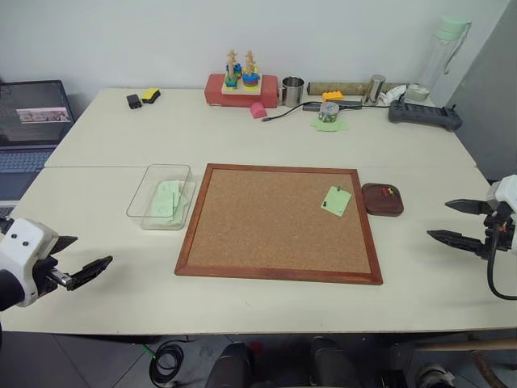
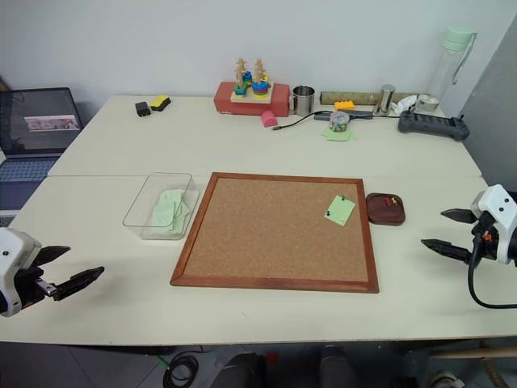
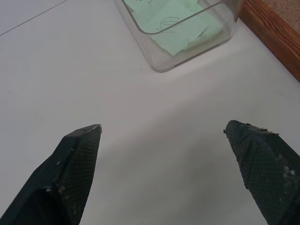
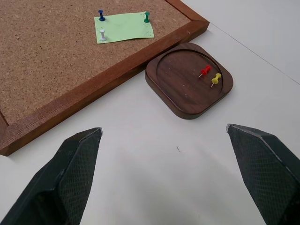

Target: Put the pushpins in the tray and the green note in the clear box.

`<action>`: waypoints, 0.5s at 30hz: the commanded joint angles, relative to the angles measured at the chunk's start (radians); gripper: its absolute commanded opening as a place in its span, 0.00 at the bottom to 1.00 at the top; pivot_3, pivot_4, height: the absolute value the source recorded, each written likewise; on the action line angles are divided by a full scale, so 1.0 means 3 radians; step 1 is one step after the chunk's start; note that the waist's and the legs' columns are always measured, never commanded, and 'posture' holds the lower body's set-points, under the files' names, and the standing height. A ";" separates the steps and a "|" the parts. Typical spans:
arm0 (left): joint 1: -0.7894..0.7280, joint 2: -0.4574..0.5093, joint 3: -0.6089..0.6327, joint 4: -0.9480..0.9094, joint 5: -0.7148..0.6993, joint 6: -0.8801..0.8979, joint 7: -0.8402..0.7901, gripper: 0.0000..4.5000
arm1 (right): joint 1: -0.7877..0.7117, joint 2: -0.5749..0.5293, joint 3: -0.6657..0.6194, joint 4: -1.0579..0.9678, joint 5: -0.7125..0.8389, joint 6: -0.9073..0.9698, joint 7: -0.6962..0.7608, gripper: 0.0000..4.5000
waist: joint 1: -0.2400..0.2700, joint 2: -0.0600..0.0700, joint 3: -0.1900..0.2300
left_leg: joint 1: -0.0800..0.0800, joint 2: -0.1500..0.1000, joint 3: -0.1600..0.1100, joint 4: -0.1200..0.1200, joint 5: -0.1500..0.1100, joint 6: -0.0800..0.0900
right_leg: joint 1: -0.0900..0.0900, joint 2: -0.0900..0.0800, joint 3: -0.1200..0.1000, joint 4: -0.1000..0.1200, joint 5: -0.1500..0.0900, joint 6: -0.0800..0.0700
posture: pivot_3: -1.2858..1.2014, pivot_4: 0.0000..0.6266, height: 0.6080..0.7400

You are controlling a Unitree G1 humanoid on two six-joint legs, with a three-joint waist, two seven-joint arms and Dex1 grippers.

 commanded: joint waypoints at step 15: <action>-0.0152 0.0034 0.0147 0.0007 0.0080 -0.0007 0.0006 1.00 | -0.0135 0.0006 -0.0049 0.0059 -0.0087 -0.0087 0.0024 1.00 | -0.0001 0.0000 0.0000 | 0.0000 0.0001 0.0003 -0.0001 0.0000 0.0000 | 0.0000 0.0001 0.0001 -0.0003 0.0002 0.0001 | 0.52 0.24 1.00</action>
